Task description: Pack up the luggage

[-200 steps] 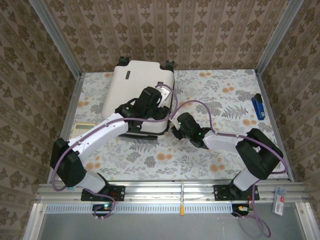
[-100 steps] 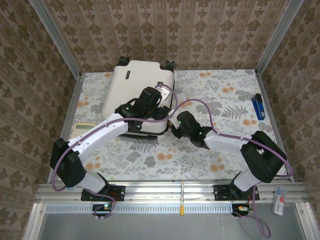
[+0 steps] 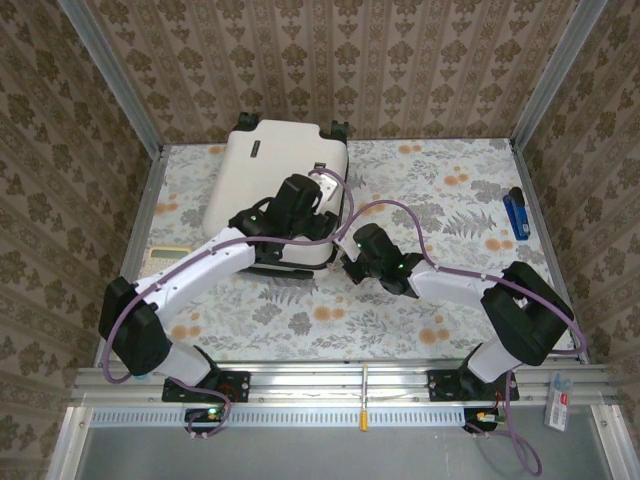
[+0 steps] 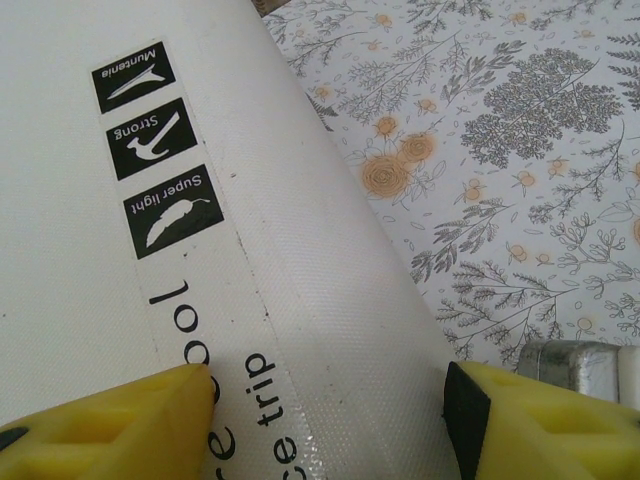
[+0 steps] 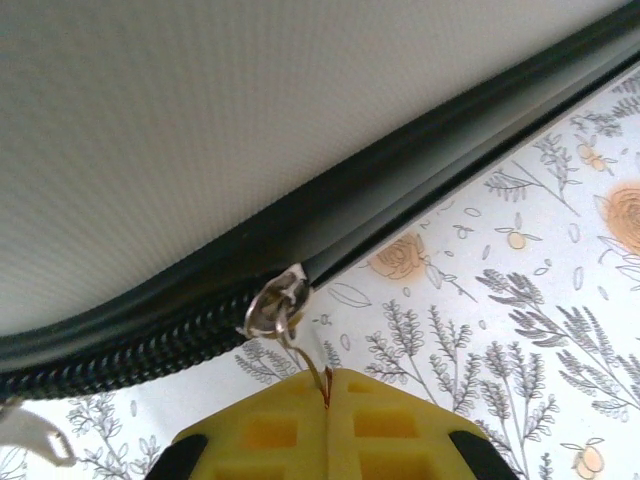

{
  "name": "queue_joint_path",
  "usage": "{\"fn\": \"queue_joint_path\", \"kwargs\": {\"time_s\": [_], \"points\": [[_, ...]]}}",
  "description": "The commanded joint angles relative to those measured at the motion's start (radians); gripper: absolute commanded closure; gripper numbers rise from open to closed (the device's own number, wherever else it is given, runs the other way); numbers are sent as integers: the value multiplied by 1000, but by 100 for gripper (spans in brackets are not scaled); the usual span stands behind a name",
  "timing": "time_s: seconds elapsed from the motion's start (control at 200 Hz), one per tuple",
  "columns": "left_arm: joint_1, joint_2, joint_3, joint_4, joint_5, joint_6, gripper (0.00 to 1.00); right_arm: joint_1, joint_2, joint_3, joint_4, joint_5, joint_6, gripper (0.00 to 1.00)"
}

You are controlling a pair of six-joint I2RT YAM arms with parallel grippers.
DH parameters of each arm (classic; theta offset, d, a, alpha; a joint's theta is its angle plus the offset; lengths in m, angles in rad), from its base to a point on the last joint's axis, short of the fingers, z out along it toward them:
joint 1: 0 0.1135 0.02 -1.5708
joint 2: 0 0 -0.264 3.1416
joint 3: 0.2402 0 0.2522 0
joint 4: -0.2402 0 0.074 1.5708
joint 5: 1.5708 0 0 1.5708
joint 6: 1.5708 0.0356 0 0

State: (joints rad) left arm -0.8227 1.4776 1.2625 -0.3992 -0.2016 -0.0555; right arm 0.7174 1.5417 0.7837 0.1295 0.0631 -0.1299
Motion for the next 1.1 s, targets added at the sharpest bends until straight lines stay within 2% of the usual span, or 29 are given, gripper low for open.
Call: {"fn": "queue_joint_path", "kwargs": {"time_s": [0.0,0.53,0.85,0.95,1.025,1.095], "points": [[6,47,-66,-158,82,-53,36,16,-38,23,84,-139,-25,100],[51,80,-68,-107,154,-138,37,63,-107,-37,75,-254,-13,100],[53,85,-64,-113,154,-141,37,76,-114,-44,73,-145,14,100],[53,82,-65,-115,156,-139,37,45,-89,-10,37,-96,66,100],[53,81,-67,-115,153,-141,37,-2,-86,-2,24,-118,124,100],[53,79,-70,-116,153,-141,37,-42,-107,-24,46,-141,174,91]]}}
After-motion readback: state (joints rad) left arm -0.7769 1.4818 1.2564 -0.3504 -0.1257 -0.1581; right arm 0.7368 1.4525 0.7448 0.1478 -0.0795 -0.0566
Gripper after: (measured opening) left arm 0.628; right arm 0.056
